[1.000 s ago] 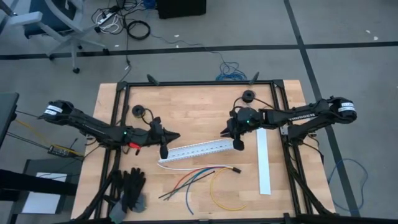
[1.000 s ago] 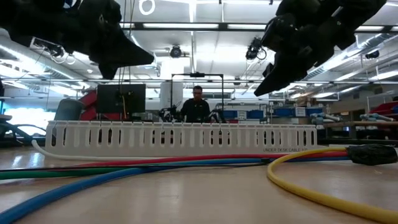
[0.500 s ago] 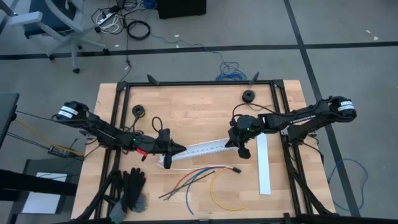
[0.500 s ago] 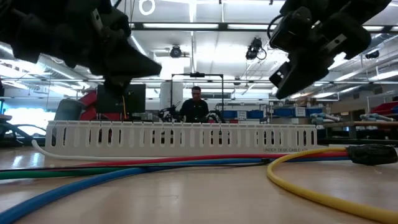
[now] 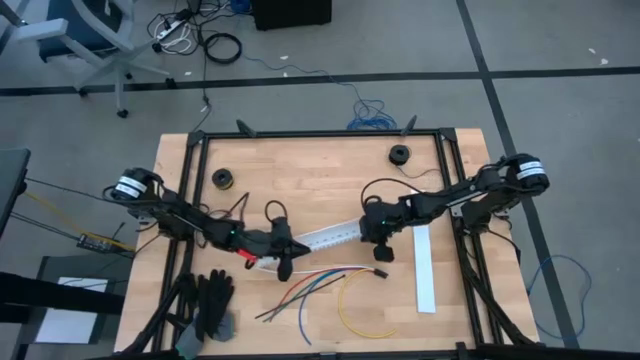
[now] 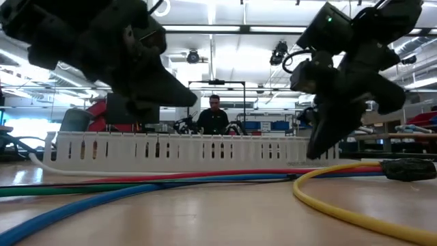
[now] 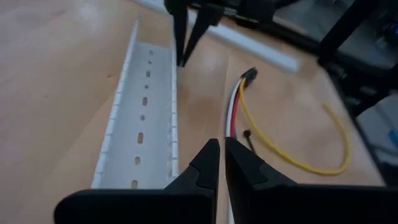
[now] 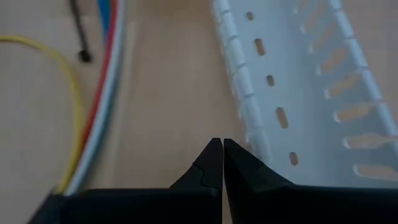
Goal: Ziptie cables
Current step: Adjust the white cable duct
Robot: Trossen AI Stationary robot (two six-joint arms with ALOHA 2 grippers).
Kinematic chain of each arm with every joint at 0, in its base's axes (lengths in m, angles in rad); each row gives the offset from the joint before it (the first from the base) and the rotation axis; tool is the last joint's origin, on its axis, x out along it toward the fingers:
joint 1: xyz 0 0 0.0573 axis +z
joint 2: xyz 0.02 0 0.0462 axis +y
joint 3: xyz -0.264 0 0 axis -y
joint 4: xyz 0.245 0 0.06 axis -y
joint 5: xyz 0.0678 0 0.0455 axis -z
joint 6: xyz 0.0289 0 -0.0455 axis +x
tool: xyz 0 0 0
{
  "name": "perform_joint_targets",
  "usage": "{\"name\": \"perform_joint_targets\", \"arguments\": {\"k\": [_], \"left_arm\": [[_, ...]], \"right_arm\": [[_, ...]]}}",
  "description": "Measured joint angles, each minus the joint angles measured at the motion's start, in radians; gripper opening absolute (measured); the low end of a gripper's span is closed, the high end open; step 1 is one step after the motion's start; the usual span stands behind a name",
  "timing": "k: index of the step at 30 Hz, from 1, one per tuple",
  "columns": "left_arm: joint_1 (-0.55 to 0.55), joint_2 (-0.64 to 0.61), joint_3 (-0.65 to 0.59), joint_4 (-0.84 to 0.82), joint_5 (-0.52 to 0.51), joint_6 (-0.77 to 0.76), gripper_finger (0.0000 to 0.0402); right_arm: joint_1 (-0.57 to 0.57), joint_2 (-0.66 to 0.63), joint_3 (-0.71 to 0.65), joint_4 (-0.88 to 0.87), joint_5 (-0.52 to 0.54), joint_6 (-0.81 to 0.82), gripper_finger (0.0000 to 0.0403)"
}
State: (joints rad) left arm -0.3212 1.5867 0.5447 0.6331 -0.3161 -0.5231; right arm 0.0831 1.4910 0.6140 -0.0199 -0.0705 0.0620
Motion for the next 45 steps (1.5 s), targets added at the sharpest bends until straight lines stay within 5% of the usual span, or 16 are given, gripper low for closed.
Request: {"name": "perform_joint_targets", "arguments": {"k": [8, 16, 25, 45], "left_arm": [[0.024, 0.006, 0.057, -0.139, -0.045, 0.017, 0.0000], [0.023, 0.005, 0.057, -0.172, 0.129, -0.062, 0.0000], [0.024, 0.005, 0.057, -0.292, 0.154, -0.157, 0.0000], [0.171, 0.005, 0.056, -0.359, -0.097, 0.008, 0.0000]], "right_arm": [[-0.035, -0.001, 0.000, 0.162, 0.021, -0.063, 0.0000], [-0.065, -0.001, 0.000, 0.166, -0.010, -0.064, 0.0000], [-0.067, -0.001, 0.000, 0.171, -0.011, -0.064, 0.0000], [-0.187, 0.003, 0.001, 0.179, 0.094, -0.124, 0.0000]]}}
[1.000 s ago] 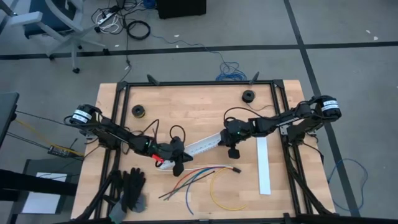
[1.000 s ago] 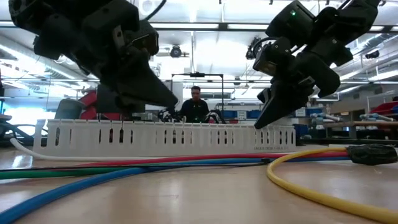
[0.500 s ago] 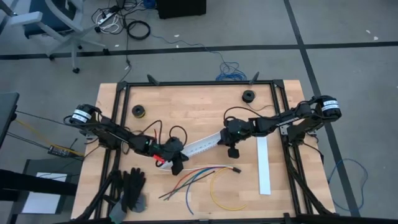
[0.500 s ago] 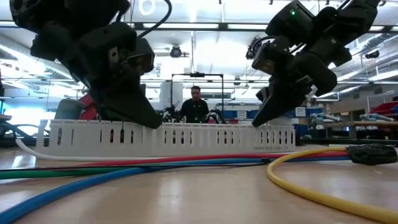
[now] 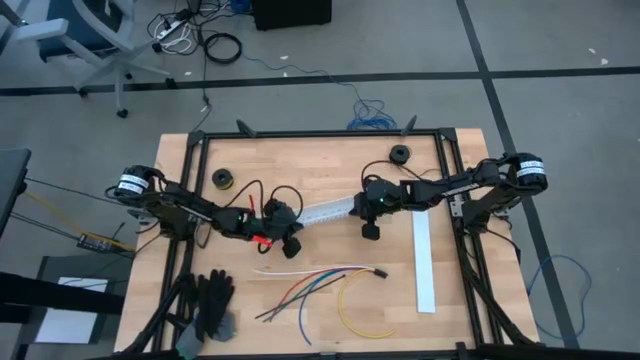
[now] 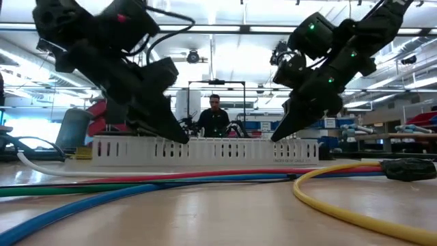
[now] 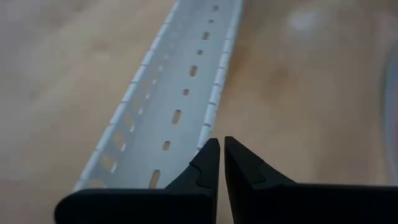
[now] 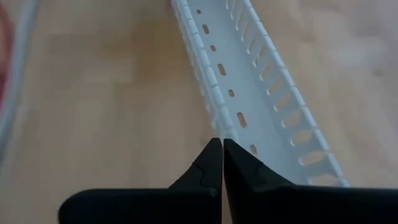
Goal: Ziptie cables
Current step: Adjust the white cable duct, then insert zip tie on the cable wire
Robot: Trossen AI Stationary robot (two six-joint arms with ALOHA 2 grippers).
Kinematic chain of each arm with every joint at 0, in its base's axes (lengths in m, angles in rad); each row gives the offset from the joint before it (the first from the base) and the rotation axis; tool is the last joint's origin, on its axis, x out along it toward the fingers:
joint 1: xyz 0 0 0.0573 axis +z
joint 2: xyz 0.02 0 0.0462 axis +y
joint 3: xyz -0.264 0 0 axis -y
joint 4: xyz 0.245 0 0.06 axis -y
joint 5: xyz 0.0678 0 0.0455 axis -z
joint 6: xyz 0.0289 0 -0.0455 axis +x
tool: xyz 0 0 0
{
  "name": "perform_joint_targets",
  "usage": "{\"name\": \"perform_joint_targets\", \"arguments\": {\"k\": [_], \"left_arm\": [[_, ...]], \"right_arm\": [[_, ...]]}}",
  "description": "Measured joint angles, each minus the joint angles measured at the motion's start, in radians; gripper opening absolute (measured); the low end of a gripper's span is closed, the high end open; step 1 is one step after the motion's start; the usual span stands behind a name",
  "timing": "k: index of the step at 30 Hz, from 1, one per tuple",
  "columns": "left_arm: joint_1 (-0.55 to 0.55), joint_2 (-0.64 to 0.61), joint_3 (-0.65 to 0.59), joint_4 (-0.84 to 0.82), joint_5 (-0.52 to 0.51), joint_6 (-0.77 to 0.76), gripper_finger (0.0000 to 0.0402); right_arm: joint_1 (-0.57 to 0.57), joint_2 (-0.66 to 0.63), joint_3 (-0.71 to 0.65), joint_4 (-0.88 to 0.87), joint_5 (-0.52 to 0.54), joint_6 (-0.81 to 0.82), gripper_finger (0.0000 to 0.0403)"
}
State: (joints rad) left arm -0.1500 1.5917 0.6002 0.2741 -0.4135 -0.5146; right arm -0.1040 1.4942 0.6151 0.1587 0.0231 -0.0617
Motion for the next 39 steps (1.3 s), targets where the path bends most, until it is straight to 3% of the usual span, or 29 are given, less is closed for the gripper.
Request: {"name": "perform_joint_targets", "arguments": {"k": [14, 19, 23, 31, 39], "left_arm": [[0.134, 0.001, 0.000, 0.014, -0.135, 0.131, 0.0000], [0.164, 0.000, 0.000, 0.031, -0.139, 0.167, 0.0000], [0.158, 0.000, 0.000, 0.112, -0.129, 0.175, 0.0000], [0.123, 0.000, 0.000, 0.360, -0.045, 0.336, 0.0000], [0.074, 0.000, 0.000, 0.395, -0.049, 0.361, 0.0000]], "right_arm": [[-0.187, 0.074, 0.000, 0.143, 0.008, -0.076, 0.0000], [-0.227, 0.072, 0.000, 0.181, -0.036, -0.074, 0.0000], [-0.230, 0.070, 0.000, 0.173, -0.073, -0.064, 0.0000], [-0.203, 0.052, 0.000, 0.215, -0.075, -0.069, 0.0000], [-0.158, -0.117, 0.000, 0.110, -0.076, -0.023, 0.0000]]}}
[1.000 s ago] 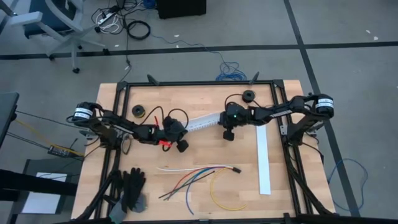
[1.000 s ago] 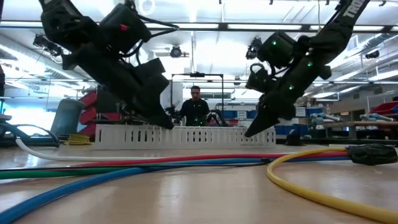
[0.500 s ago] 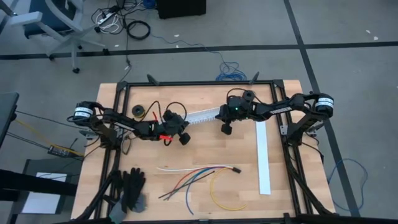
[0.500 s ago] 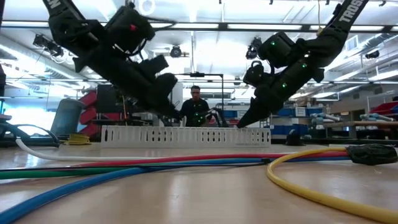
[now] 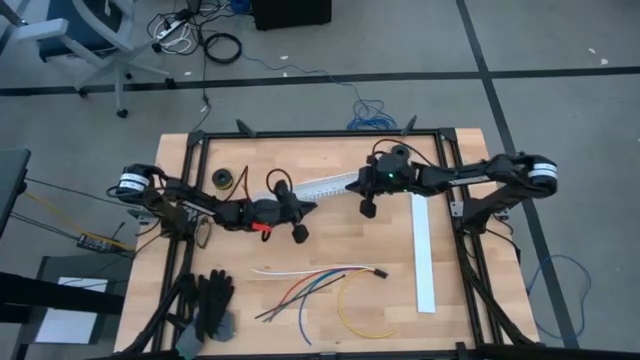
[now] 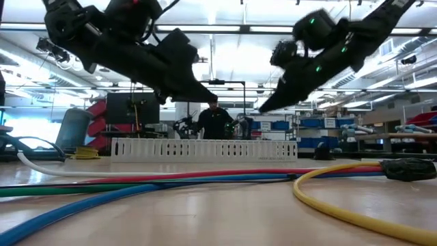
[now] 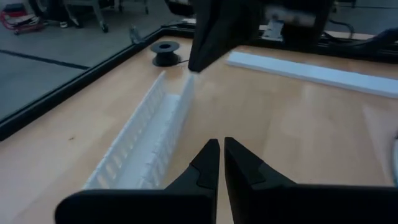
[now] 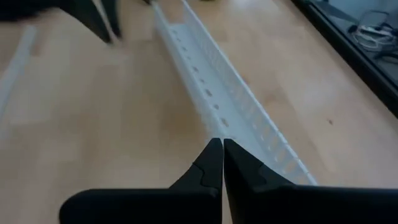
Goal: Ziptie cables
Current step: Insert zip tie on the cable wire
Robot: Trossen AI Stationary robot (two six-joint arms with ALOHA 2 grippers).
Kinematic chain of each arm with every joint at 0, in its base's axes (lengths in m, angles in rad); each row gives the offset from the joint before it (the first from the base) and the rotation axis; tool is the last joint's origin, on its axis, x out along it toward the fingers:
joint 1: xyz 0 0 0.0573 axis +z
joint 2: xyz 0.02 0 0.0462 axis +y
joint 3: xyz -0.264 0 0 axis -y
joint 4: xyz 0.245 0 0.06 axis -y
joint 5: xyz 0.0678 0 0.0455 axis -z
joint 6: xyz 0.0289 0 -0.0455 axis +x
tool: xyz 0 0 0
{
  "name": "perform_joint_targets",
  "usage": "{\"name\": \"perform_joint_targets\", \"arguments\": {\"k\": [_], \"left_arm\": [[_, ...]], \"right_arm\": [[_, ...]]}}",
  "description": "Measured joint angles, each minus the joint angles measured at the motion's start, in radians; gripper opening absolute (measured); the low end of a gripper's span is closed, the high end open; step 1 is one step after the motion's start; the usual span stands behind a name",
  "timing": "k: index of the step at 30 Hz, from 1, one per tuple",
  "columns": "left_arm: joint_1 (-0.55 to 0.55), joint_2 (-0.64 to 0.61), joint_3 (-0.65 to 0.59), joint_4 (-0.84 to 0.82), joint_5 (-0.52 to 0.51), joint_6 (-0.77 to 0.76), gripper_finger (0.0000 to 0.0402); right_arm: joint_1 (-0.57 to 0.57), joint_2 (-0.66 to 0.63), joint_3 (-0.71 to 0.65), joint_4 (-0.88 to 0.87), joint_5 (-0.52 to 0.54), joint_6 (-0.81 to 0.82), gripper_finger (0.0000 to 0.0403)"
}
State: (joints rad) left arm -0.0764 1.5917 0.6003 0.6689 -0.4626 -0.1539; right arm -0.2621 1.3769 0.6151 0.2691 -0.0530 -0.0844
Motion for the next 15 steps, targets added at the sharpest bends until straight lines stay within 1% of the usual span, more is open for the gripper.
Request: {"name": "perform_joint_targets", "arguments": {"k": [3, 6, 8, 11, 13, 15], "left_arm": [[-0.035, 0.000, -0.024, 0.061, -0.031, 0.024, 0.0000], [-0.075, -0.001, -0.092, 0.215, -0.084, 0.046, 0.0000], [-0.096, -0.001, -0.154, 0.328, -0.103, 0.041, 0.0000], [-0.131, -0.001, -0.243, 0.461, -0.112, 0.004, 0.0000], [-0.160, -0.001, -0.286, 0.525, -0.116, -0.013, 0.0000], [-0.196, -0.001, -0.308, 0.558, -0.116, -0.031, 0.0000]], "right_arm": [[0.058, -0.066, 0.000, -0.068, 0.017, 0.013, 0.0000], [0.133, -0.107, 0.000, -0.142, 0.116, 0.026, 0.0000], [0.176, -0.112, 0.000, -0.177, 0.168, 0.056, 0.0000], [0.240, -0.100, 0.000, -0.181, 0.185, 0.122, 0.0000], [0.284, -0.081, 0.000, -0.180, 0.197, 0.167, 0.0000], [0.333, -0.063, 0.000, -0.184, 0.236, 0.212, 0.0000]]}}
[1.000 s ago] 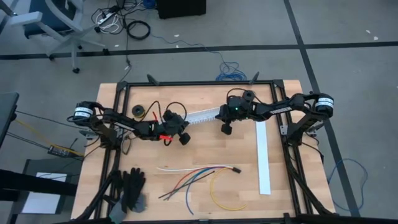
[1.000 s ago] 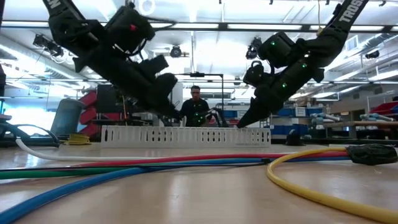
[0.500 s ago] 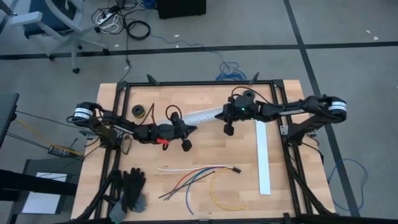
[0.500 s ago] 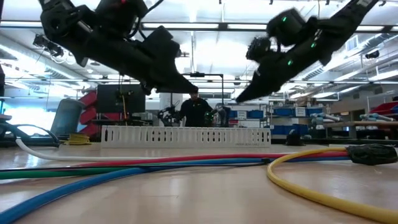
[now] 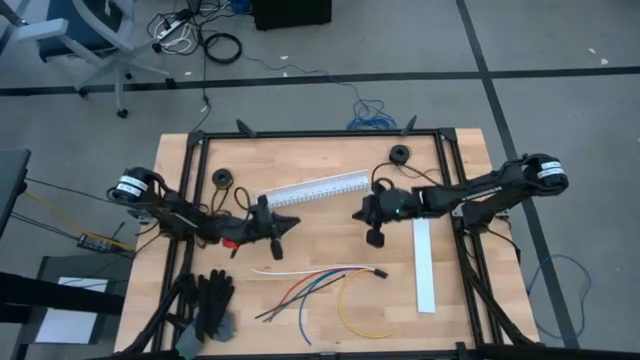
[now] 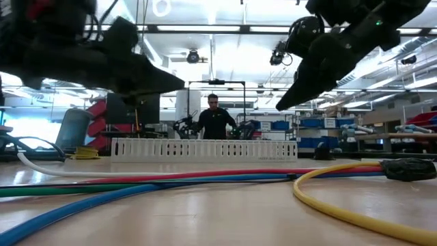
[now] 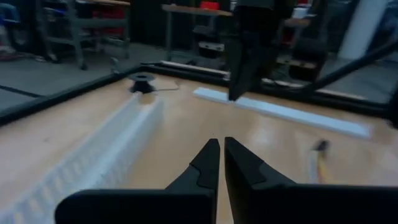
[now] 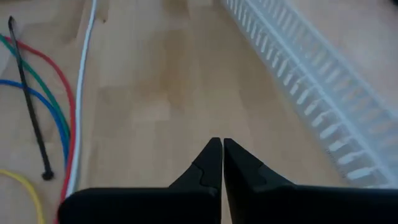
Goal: Ziptie cables
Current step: Insert zip tie on the cable wire
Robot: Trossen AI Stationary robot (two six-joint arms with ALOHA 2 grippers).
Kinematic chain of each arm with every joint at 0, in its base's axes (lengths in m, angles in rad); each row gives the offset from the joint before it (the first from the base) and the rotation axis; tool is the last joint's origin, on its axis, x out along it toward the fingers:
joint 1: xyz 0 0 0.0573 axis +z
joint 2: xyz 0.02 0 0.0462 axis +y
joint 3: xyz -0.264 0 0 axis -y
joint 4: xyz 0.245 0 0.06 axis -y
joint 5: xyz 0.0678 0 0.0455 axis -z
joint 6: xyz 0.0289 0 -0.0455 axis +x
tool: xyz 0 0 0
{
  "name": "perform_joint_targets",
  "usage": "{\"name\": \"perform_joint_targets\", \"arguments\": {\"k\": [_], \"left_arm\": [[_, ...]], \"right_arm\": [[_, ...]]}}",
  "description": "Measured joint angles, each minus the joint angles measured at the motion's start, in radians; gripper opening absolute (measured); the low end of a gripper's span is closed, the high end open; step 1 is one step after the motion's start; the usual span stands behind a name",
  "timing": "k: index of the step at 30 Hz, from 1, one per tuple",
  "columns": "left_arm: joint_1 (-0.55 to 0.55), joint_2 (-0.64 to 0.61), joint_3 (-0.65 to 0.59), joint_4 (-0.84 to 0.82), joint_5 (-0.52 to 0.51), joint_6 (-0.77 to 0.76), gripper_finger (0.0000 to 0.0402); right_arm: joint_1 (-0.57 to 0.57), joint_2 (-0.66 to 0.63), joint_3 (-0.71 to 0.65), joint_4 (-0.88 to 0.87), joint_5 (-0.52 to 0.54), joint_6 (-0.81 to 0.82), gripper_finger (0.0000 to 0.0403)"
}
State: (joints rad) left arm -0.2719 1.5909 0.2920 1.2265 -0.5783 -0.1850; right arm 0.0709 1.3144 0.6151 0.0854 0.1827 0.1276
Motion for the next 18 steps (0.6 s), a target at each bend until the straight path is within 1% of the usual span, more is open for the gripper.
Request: {"name": "perform_joint_targets", "arguments": {"k": [3, 11, 14, 16, 18], "left_arm": [[-0.067, 0.000, 0.005, -0.030, -0.015, -0.009, 0.0000], [-0.224, 0.000, 0.120, -0.302, -0.044, -0.082, 0.0000], [-0.270, 0.000, 0.155, -0.336, -0.079, -0.077, 0.0000], [-0.292, 0.000, 0.167, -0.338, -0.083, -0.061, 0.0000], [-0.307, 0.000, 0.173, -0.339, -0.081, -0.078, 0.0000]], "right_arm": [[0.078, 0.019, 0.000, 0.009, 0.068, 0.067, 0.0000], [0.288, 0.026, 0.000, 0.053, 0.239, 0.200, 0.0000], [0.340, 0.026, 0.000, 0.051, 0.258, 0.248, 0.0000], [0.367, 0.026, 0.000, 0.056, 0.262, 0.264, 0.0000], [0.390, 0.026, 0.000, 0.064, 0.263, 0.266, 0.0000]]}}
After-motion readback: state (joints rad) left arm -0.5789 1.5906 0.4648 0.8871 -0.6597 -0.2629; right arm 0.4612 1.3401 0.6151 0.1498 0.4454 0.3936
